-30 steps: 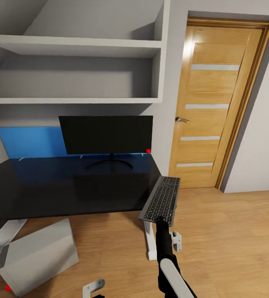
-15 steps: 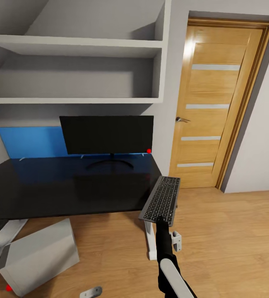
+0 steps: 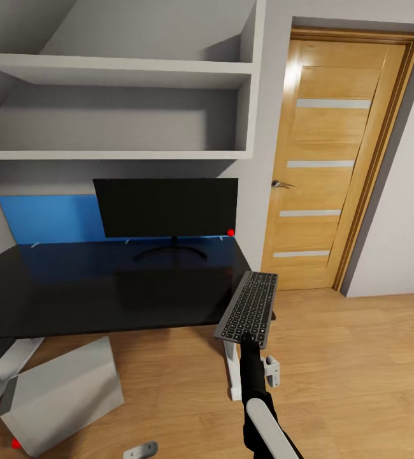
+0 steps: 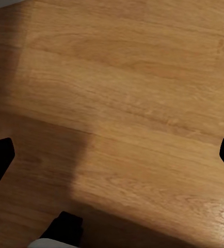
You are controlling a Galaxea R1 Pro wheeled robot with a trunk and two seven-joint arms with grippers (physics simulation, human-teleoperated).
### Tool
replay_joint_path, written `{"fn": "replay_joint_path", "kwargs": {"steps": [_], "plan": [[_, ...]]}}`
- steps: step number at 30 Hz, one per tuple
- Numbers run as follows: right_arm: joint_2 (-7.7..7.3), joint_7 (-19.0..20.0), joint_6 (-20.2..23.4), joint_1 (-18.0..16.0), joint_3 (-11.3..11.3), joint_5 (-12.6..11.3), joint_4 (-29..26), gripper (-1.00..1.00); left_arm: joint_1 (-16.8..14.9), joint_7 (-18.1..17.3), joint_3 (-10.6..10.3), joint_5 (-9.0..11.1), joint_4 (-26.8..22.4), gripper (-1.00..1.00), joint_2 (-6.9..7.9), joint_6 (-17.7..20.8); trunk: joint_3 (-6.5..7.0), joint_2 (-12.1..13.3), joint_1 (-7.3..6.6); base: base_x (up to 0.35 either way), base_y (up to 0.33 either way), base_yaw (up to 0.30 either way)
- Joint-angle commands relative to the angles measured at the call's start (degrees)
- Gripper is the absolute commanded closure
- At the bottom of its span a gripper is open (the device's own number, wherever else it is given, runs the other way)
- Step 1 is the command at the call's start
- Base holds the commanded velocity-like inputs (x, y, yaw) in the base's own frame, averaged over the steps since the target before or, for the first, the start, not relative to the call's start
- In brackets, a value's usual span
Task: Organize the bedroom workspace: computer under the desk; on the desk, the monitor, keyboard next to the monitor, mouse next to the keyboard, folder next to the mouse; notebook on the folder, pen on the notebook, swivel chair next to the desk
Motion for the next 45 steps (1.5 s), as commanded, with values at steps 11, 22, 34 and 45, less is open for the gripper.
{"fn": "replay_joint_path", "kwargs": {"steps": [11,22,34,45], "plan": [[-0.06,0.1,-0.3,0.0,0.0,-0.4,0.0,1.00,-0.1,0.4,-0.3,0.0,0.0,-1.00,0.05,0.3,-0.06,0.0,0.00,0.109,0.000,0.000],[-0.07,0.1,-0.4,0.0,0.0,-0.3,0.0,1.00,-0.1,0.4,-0.3,0.0,0.0,-1.00,0.05,0.2,-0.06,0.0,0.00,0.005,0.000,0.000],[-0.07,0.1,-0.4,0.0,0.0,-0.1,0.1,-1.00,-0.1,0.4,-0.3,0.0,0.0,-1.00,0.05,0.3,-0.06,0.0,0.00,0.000,0.000,0.000],[-0.15,0.1,-0.4,0.0,-0.1,0.0,0.3,-1.00,-0.1,0.4,-0.3,0.0,0.0,-1.00,0.05,0.3,-0.06,0.0,0.00,0.000,0.000,0.000]]}}
